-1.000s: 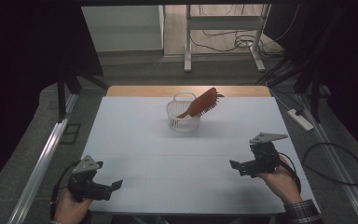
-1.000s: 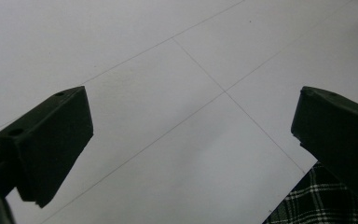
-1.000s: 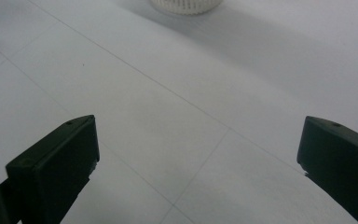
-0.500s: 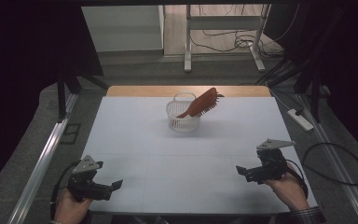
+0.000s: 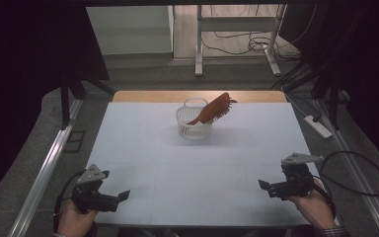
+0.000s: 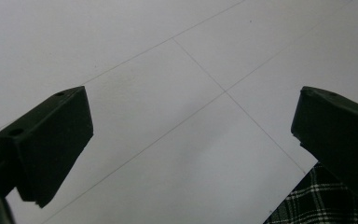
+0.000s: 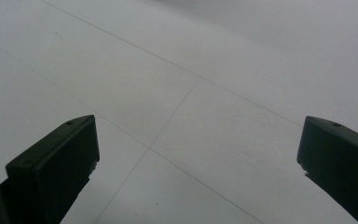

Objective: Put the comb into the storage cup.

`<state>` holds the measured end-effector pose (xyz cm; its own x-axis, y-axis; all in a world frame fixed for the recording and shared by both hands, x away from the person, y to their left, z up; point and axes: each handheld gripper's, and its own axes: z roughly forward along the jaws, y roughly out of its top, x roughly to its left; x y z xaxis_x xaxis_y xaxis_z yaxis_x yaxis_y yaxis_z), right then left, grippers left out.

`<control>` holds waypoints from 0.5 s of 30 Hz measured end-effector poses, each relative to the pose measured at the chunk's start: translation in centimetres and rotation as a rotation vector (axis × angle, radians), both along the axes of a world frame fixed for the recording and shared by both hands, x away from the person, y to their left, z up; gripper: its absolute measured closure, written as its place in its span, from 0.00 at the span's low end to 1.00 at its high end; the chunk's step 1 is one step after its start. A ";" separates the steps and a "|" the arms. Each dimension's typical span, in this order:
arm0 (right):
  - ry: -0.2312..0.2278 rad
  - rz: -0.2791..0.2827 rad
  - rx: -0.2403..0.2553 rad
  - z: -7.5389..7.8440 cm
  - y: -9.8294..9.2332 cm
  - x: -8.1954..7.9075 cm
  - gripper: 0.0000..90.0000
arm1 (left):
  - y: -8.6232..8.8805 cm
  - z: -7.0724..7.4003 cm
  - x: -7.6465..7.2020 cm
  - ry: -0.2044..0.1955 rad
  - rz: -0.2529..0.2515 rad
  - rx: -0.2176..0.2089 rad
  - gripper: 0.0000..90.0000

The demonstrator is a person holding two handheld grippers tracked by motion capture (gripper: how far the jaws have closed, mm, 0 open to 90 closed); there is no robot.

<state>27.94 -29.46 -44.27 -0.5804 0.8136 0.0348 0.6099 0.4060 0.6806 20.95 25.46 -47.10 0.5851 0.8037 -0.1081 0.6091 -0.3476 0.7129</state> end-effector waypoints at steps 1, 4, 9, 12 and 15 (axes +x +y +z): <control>0.000 0.000 0.000 0.0 0.0 0.0 0.00 | 0.0 0.0 0.0 0.000 0.000 0.000 0.00; 0.000 -0.013 -0.004 0.0 -0.4 -0.3 0.00 | 0.0 0.0 0.0 -0.001 0.000 -0.001 0.00; 0.000 -0.029 -0.011 0.0 -0.9 -0.8 0.00 | 0.0 0.0 0.0 -0.001 -0.002 0.000 0.00; -0.002 -0.032 -0.024 0.0 -1.0 -1.2 0.00 | 0.0 0.0 0.0 0.001 0.000 0.000 0.00; -0.007 -0.036 -0.038 0.0 -1.0 -1.6 0.00 | 0.0 0.0 0.0 0.000 0.001 0.000 0.00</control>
